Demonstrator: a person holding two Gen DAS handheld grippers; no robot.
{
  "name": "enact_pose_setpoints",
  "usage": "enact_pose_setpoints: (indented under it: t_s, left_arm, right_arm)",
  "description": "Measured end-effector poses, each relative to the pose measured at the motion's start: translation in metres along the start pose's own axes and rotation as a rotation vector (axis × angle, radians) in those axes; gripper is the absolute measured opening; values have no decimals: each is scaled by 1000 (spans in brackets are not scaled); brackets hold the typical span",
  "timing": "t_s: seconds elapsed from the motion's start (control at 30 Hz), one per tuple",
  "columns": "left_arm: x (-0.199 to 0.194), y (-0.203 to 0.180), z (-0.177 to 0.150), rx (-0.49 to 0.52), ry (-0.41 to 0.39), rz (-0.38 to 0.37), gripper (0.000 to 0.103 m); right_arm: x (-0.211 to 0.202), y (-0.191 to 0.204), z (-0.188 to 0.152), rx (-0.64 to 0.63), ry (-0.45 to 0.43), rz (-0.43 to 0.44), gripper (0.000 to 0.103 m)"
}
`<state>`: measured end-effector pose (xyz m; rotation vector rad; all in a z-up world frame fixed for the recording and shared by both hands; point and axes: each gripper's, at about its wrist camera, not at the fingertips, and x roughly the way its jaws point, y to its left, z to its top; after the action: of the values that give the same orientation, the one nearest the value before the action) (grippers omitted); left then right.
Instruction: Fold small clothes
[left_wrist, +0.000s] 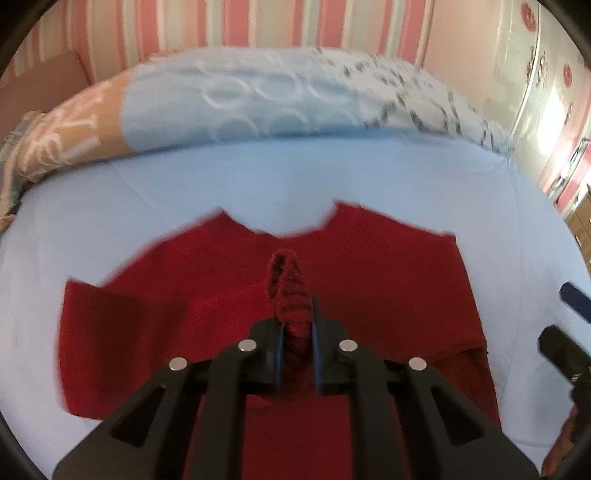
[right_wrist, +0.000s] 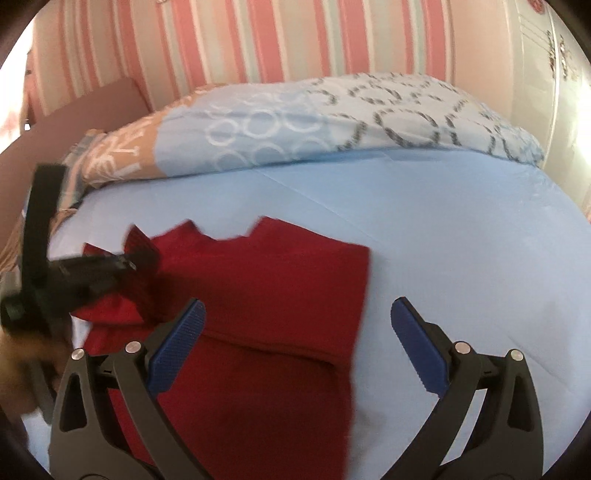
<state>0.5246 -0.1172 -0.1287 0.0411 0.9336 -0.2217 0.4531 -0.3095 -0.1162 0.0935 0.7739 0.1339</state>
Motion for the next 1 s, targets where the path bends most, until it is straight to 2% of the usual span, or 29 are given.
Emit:
enact_pose_setpoints:
  t_s: [0.1, 0.13, 0.17, 0.2, 0.23, 0.3, 0.33, 0.47, 0.6, 0.7, 0.77, 0.83, 0.9, 0.93, 0.97, 1.0]
  left_arm:
    - [24, -14, -9, 14, 14, 27, 18]
    - [28, -14, -10, 11, 11, 28, 28]
    - [28, -12, -10, 7, 7, 39, 58]
    - [22, -9, -12, -2, -12, 49, 70]
    - [11, -5, -14, -20, -60, 59, 77]
    - [-10, 9, -14, -22, -107, 59, 80]
    - [-20, 17, -14, -19, -127, 73, 85]
    - [-51, 59, -17, -24, -199, 168, 91]
    - [-56, 102, -28, -37, -189, 244, 91]
    - [-47, 129, -39, -69, -162, 267, 91]
    - [-44, 142, -47, -89, -156, 272, 91]
    - [-38, 153, -53, -103, -146, 271, 91]
    - [-36, 161, -57, -109, -140, 275, 91]
    - [-35, 166, -60, -113, -137, 280, 91]
    - [-33, 170, -61, -119, -136, 283, 91]
    - [-32, 174, -61, -125, -134, 284, 91]
  right_arm:
    - [9, -14, -5, 11, 18, -11, 100]
    - [11, -16, -6, 10, 21, -14, 100]
    - [13, -18, -8, 10, 25, -18, 100]
    - [14, -20, -9, 14, 27, -16, 100]
    - [16, -22, -11, 26, 28, -9, 100]
    - [18, -21, -12, 43, 26, 6, 100]
    - [18, -18, -12, 46, 23, 11, 100]
    - [30, 8, -8, 35, 23, 50, 100]
    - [55, 49, -6, 11, 49, 100, 100]
    - [86, 79, -9, -28, 101, 99, 94]
    - [100, 87, -10, -33, 129, 92, 89]
    - [115, 95, -12, -31, 156, 93, 88]
    - [128, 100, -12, -28, 183, 106, 79]
    - [133, 101, -13, -23, 200, 120, 64]
    - [137, 102, -13, -16, 213, 136, 43]
    - [138, 103, -11, -9, 213, 137, 40]
